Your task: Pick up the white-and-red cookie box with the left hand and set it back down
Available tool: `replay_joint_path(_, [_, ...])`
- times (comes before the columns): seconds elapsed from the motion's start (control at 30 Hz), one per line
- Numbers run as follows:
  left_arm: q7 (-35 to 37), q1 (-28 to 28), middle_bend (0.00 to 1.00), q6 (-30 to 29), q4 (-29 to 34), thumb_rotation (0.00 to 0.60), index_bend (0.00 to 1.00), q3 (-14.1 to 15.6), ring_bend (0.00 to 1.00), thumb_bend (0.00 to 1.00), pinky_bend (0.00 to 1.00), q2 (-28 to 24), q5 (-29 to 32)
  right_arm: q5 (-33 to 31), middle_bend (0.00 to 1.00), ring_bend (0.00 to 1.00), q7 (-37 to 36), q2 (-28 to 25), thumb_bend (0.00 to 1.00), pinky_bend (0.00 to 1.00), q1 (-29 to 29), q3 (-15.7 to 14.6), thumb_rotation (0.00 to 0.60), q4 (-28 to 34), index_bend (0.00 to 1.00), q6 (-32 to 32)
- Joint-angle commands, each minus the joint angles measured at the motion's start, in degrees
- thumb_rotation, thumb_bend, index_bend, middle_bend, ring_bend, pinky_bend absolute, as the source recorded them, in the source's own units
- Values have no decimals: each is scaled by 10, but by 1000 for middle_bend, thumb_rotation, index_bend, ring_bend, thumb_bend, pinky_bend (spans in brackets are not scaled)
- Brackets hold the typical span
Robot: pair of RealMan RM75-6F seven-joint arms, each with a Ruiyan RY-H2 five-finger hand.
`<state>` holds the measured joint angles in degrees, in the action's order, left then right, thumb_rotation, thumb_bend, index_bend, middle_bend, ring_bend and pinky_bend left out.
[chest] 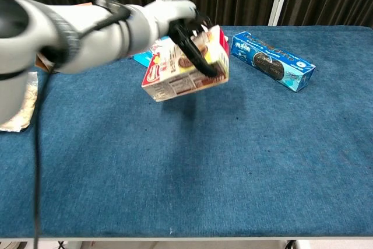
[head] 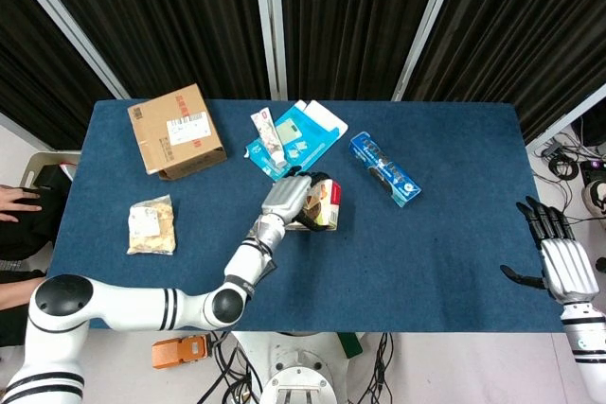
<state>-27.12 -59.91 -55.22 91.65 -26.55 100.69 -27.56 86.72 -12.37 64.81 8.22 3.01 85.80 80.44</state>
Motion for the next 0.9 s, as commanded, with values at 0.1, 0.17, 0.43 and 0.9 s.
replay_joint_path(0.1, [275, 137, 355, 86, 54, 600, 357, -14, 194, 44, 165, -46, -144, 1, 0, 0, 7, 1, 244, 0, 0, 0, 600, 5, 0, 0])
replay_joint_path(0.17, [340, 158, 355, 112, 43, 600, 357, -14, 193, 45, 165, -41, -173, 0, 0, 0, 11, 0, 244, 0, 0, 0, 600, 8, 0, 1])
replay_joint_path(0.43, [620, 220, 355, 141, -58, 600, 357, -9, 176, 50, 165, 24, -388, 1, 0, 0, 25, -6, 244, 0, -2, 2, 600, 26, 0, 7])
replay_joint_path(0.9, [785, 202, 355, 53, -241, 600, 357, 61, 161, 51, 164, 85, -532, -5, 0, 0, 38, -11, 244, 0, -8, 2, 600, 40, 0, 11])
